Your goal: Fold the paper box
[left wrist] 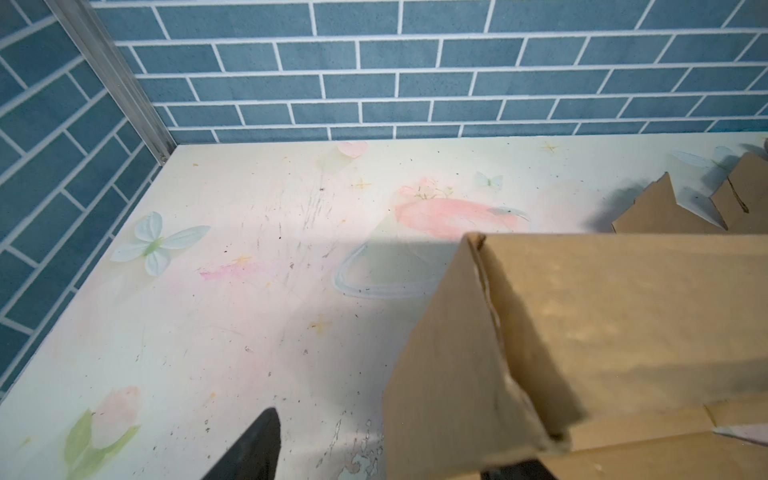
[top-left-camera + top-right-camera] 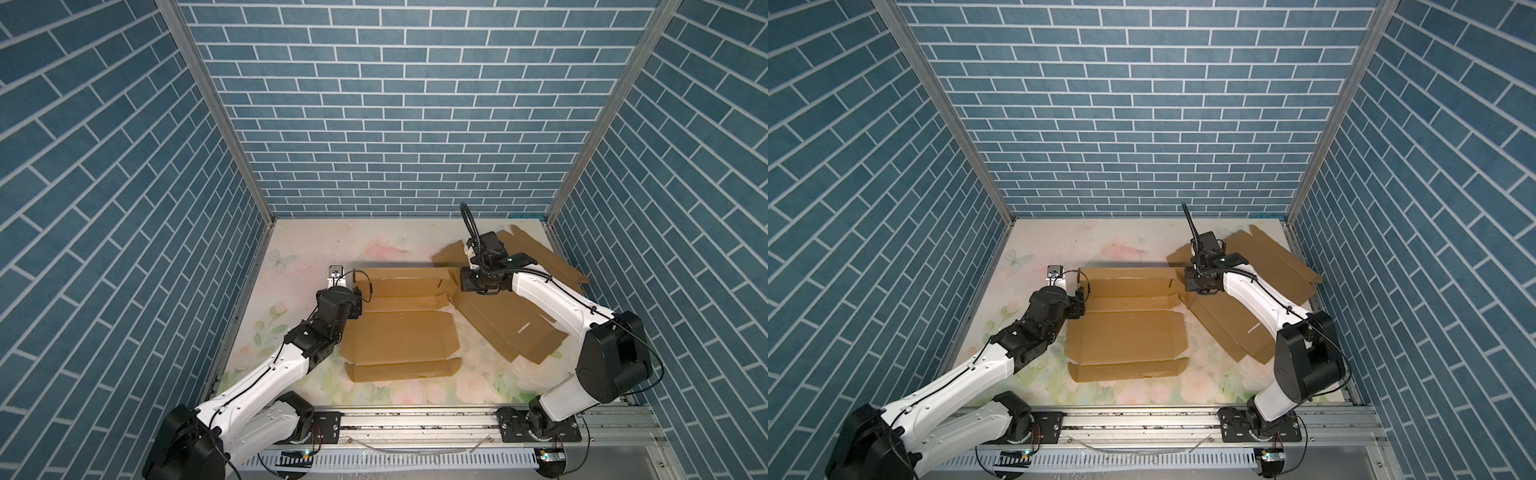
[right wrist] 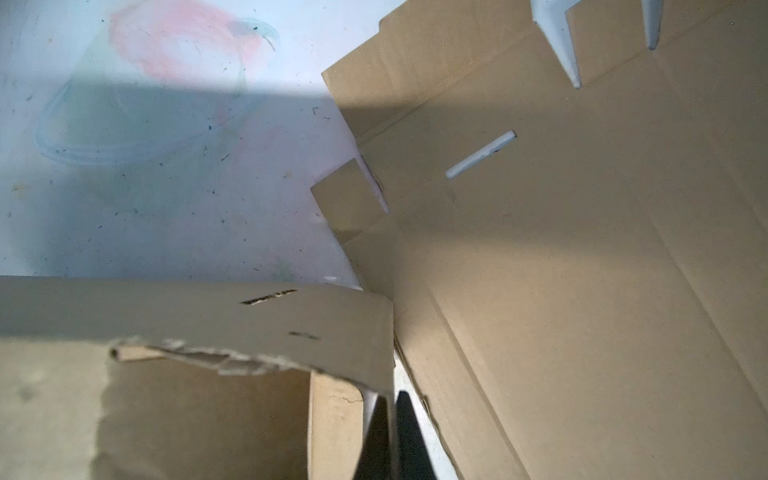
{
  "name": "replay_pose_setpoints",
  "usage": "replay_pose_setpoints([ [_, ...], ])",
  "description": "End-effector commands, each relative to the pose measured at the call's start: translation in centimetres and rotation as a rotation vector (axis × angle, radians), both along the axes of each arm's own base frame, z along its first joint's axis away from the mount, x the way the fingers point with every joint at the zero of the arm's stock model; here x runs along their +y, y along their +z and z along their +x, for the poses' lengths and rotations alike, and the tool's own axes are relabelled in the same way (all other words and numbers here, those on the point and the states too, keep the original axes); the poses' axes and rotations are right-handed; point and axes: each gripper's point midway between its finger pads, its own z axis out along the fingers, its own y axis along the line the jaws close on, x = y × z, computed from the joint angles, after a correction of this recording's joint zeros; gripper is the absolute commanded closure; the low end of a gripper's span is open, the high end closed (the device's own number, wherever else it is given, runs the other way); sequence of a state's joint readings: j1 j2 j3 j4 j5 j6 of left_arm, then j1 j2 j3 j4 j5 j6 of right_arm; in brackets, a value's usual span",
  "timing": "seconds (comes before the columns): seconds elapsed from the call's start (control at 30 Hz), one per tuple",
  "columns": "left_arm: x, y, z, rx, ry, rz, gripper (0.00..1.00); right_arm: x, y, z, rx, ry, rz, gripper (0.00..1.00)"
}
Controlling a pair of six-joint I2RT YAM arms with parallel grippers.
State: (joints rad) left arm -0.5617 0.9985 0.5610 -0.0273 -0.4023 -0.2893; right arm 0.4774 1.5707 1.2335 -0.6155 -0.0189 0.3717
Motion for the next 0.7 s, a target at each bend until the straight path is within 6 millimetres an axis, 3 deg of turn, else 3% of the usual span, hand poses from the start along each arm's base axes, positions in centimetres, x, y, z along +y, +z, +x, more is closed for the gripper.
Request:
replay_pose_setpoints([
  [0.0, -0.5, -1.9, -0.3, 0.09, -0.042, 0.038, 0.26, -1.0, 0.2, 0.7, 0.006, -0.095, -0.013, 1.0],
  [0.23, -2.6, -2.6, 0.4, 0.143, -0.115, 0.003, 0.24, -0.9, 0.2, 1.2, 0.007, -0.161, 0.019, 1.0],
  [0.33, -1.8, -2.0, -0.1, 0.173, -0.1, 0.024, 0.24, -1.1, 0.2, 1.4, 0.013, -0.177, 0.006, 1.0],
  [0.5, 0.3, -0.4, -1.6, 0.188, -0.072, 0.022, 0.25, -1.2, 0.7, 1.6, -0.003, -0.195, 0.005, 1.0],
  [0.67, -0.4, 2.6, -2.0, 0.174, -0.135, 0.02, 0.27, -1.1, 0.7, 1.4, -0.005, -0.193, -0.012, 1.0],
])
